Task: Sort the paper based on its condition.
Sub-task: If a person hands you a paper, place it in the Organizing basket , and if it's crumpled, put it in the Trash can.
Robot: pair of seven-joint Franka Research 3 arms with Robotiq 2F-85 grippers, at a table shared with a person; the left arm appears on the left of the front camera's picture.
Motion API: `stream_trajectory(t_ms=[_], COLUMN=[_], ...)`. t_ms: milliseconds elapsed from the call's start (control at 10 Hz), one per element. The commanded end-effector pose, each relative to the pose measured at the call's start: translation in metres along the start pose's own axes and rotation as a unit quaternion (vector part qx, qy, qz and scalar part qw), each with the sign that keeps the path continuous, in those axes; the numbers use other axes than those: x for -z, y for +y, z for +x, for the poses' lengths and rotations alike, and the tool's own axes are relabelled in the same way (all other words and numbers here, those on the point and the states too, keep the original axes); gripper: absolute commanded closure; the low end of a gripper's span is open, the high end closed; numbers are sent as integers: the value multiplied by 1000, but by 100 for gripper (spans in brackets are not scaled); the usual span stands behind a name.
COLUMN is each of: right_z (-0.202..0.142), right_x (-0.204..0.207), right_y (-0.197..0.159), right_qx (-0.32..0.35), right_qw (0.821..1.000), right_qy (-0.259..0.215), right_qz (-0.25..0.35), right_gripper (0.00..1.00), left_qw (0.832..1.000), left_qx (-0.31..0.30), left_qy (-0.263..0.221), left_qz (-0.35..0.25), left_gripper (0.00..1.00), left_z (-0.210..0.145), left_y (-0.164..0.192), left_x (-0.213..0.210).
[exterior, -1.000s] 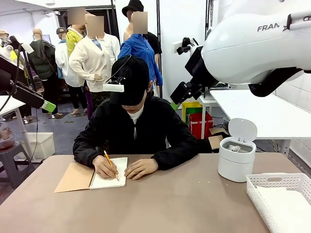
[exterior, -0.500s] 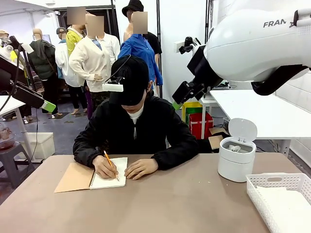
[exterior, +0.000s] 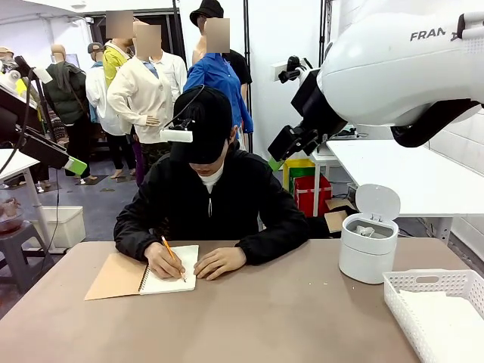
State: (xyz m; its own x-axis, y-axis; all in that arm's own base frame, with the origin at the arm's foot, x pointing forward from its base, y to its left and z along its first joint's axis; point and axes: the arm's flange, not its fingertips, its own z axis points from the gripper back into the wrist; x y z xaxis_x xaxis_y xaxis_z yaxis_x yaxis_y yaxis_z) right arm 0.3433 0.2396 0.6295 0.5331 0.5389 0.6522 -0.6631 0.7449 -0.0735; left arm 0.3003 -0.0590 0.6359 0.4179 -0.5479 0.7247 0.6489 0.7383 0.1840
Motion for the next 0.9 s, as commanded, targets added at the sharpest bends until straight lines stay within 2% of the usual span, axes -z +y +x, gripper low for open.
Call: stream_trajectory(t_ms=[0,800], right_z=[-1,-1], right_x=[1,1], right_y=[0,0], right_qx=[1,1], right_qw=[1000,1000], right_qy=[-2,-2], right_qz=[-1,-1], right_gripper=[0,0], left_qw=[1000,1000], left_qx=[-1,-1], left_qy=[1,1], left_qz=[2,2], left_gripper=[0,0], left_z=[0,0], left_y=[0,0], left_x=[0,0])
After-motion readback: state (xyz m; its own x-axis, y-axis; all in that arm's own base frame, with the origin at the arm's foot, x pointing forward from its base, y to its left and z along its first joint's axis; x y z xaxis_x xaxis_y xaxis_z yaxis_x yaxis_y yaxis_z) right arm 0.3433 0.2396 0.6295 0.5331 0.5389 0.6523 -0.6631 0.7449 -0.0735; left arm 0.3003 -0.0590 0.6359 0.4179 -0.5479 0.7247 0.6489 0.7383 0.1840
